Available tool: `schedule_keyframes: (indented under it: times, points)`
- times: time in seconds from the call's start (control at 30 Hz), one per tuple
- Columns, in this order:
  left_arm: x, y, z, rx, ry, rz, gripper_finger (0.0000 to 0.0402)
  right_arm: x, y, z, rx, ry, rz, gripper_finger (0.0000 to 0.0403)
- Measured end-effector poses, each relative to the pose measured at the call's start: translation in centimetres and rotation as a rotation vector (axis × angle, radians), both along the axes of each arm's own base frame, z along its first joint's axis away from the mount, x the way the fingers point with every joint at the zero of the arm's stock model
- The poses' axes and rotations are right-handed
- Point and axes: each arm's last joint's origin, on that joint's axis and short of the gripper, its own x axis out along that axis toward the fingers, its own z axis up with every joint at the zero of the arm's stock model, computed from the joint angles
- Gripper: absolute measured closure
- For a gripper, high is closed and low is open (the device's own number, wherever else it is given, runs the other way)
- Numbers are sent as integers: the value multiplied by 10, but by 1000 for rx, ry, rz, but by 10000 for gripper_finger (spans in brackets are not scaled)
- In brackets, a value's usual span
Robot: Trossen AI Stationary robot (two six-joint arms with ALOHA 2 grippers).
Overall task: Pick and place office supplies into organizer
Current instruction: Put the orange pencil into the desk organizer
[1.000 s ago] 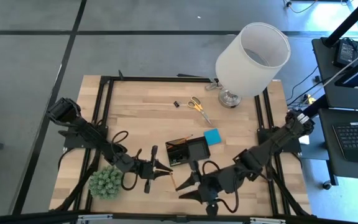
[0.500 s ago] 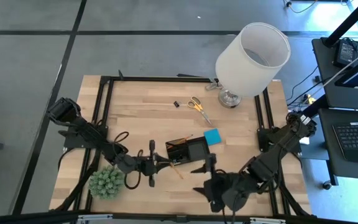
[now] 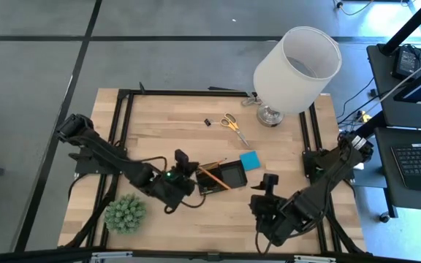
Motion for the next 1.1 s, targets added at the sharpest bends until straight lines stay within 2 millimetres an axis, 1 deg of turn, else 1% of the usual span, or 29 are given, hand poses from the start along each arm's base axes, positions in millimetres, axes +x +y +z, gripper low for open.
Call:
schedule_keyframes:
  times: [0.17,0.4,0.57,0.63,0.77,0.93,1.1]
  points:
    - [-6,10,12,201,158,45,384,-7,-5,-26,-34,44,-42,122]
    - [-11,14,16,527,331,46,384,-16,-14,-66,-49,67,-118,122]
    - [-14,14,21,796,433,109,380,-20,-18,-87,-31,53,-142,122]
    - [-14,14,22,870,469,136,380,-20,-18,-92,-14,37,-143,122]
    - [-14,12,20,899,502,120,381,-20,-19,-98,-3,28,-143,122]
    - [-9,11,11,942,600,68,381,-18,-19,-98,-8,0,-145,122]
    - [0,12,-5,978,679,53,380,-17,-20,-98,-5,-6,-151,122]
